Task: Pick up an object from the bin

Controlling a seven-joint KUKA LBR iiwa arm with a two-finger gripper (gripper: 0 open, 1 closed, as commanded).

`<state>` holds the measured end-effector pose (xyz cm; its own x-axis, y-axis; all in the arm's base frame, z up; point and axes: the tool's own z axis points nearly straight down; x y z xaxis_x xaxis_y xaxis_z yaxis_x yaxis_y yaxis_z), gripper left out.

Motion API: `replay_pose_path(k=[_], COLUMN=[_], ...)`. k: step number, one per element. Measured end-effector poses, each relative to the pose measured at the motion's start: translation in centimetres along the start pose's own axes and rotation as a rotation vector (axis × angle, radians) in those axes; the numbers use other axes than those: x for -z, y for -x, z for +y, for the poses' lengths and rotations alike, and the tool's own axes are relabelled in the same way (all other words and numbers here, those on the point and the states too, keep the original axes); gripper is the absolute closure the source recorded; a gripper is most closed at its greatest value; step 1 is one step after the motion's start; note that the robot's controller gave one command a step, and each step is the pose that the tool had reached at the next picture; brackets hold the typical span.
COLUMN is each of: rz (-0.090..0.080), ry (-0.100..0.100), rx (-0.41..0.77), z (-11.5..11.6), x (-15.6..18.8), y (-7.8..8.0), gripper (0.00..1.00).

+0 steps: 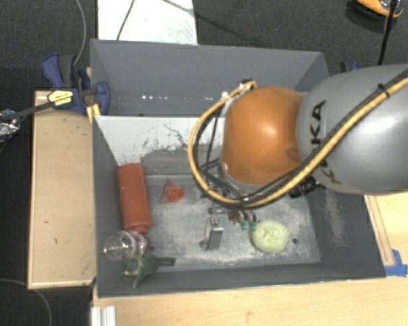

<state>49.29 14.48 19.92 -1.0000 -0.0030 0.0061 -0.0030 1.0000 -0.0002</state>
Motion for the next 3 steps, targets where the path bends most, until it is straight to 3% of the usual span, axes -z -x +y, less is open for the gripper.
replay_pose_path(k=[2, 3], rz=[-0.009, -0.011], ry=[0.004, 0.002], rx=[-0.038, -0.227], z=[-1.0, -3.6], x=[-0.3, -3.1], y=[1.2, 3.0], gripper=[0.0, 0.0])
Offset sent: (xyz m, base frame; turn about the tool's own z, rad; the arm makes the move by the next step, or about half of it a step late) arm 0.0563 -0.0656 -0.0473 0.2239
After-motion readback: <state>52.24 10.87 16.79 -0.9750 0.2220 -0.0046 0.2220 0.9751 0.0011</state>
